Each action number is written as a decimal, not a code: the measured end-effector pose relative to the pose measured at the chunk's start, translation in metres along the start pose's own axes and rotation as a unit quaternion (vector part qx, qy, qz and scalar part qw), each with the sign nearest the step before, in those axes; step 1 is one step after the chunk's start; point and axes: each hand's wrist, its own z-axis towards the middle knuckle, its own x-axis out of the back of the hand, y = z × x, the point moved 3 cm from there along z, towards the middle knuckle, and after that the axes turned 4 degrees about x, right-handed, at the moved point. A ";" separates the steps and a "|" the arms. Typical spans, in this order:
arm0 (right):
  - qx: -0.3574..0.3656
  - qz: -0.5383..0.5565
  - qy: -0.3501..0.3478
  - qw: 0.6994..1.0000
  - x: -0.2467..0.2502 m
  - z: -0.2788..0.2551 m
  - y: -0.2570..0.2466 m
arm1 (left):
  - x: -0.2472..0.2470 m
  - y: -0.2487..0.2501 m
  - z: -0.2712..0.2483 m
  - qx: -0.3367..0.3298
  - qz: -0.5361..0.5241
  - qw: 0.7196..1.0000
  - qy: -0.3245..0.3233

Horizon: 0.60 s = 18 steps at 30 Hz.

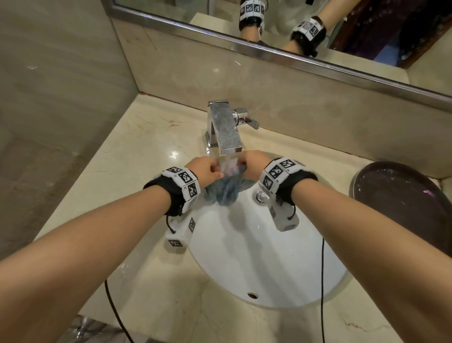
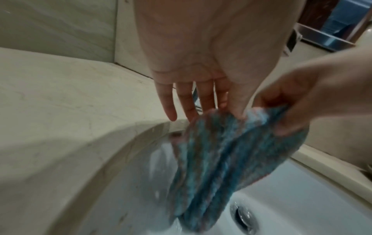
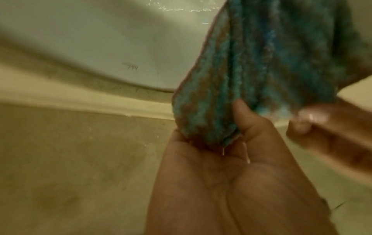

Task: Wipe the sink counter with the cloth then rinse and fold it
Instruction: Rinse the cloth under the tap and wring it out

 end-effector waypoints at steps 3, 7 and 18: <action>-0.028 -0.078 -0.035 0.996 -0.008 0.001 0.008 | 0.005 0.001 0.001 0.006 -0.015 1.000 0.024; -0.065 -0.063 -0.009 0.996 -0.007 0.001 0.019 | 0.009 0.002 0.003 0.020 -0.025 0.999 0.041; 0.016 0.189 0.054 0.980 0.001 -0.002 0.002 | -0.007 0.004 -0.004 0.023 0.012 0.999 -0.038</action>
